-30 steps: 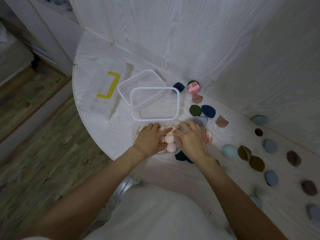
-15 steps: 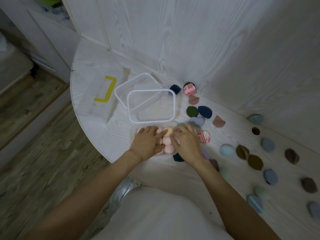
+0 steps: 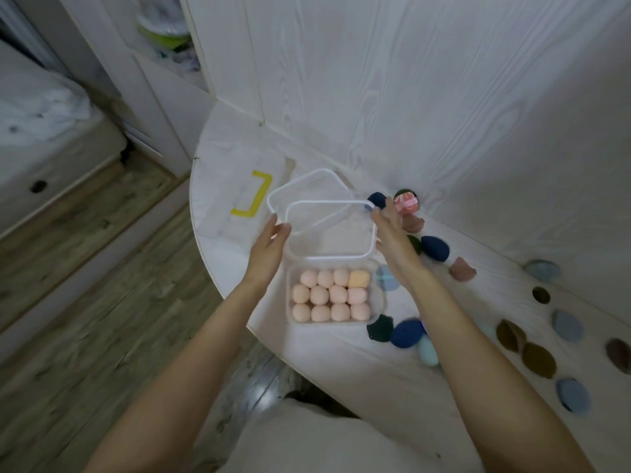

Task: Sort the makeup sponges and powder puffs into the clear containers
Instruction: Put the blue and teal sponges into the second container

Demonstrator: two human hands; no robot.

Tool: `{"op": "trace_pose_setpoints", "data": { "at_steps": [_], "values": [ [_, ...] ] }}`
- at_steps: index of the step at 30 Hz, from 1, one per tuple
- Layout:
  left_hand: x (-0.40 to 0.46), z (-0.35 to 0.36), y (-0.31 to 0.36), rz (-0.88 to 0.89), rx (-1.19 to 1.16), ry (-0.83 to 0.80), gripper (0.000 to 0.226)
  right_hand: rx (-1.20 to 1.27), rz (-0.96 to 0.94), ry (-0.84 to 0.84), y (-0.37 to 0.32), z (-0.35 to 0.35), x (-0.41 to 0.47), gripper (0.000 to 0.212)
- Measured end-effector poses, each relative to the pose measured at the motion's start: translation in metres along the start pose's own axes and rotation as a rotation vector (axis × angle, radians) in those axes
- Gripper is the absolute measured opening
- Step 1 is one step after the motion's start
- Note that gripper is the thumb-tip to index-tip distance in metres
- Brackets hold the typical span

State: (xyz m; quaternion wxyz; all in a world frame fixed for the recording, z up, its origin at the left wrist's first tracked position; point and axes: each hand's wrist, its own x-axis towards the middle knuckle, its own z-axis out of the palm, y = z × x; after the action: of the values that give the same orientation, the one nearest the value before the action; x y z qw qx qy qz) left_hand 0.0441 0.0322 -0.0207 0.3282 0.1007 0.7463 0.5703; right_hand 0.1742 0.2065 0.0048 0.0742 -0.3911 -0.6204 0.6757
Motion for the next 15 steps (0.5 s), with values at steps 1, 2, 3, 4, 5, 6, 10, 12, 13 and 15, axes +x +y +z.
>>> {"op": "trace_pose_setpoints", "data": {
  "at_steps": [1,2,3,4,5,6,10,12,13,15],
  "values": [
    [-0.004,0.000,0.003,0.002,-0.048,-0.029,0.046,0.049,-0.026,0.009,0.003,-0.002,-0.005,0.058],
    [-0.010,0.000,0.006,0.006,-0.106,-0.039,0.038,0.099,-0.043,0.010,0.007,-0.004,-0.013,0.054],
    [-0.015,-0.002,0.004,0.004,-0.172,-0.035,0.034,0.156,-0.048,-0.001,0.010,-0.006,-0.022,0.048],
    [-0.019,-0.005,0.002,-0.003,-0.236,-0.021,0.035,0.177,-0.055,-0.009,0.014,-0.008,-0.033,0.042],
    [-0.025,-0.009,0.000,-0.015,-0.262,0.001,0.038,0.111,-0.074,-0.012,0.018,-0.012,-0.045,0.041],
    [-0.031,-0.012,-0.003,-0.020,-0.233,0.021,0.039,-0.024,-0.098,-0.024,0.022,-0.015,-0.056,0.042],
    [-0.046,-0.015,-0.030,0.034,0.209,-0.022,0.026,-0.752,-0.247,-0.130,0.045,-0.013,-0.079,0.037],
    [-0.050,-0.011,-0.044,0.071,0.417,-0.070,0.064,-1.138,-0.330,-0.210,0.057,-0.002,-0.080,0.065],
    [-0.050,-0.009,-0.050,0.067,0.510,-0.086,0.084,-1.270,-0.355,-0.219,0.061,0.005,-0.080,0.074],
    [-0.050,-0.007,-0.057,0.005,0.569,-0.092,0.111,-1.420,-0.366,-0.191,0.068,0.016,-0.078,0.082]
  ]
}}
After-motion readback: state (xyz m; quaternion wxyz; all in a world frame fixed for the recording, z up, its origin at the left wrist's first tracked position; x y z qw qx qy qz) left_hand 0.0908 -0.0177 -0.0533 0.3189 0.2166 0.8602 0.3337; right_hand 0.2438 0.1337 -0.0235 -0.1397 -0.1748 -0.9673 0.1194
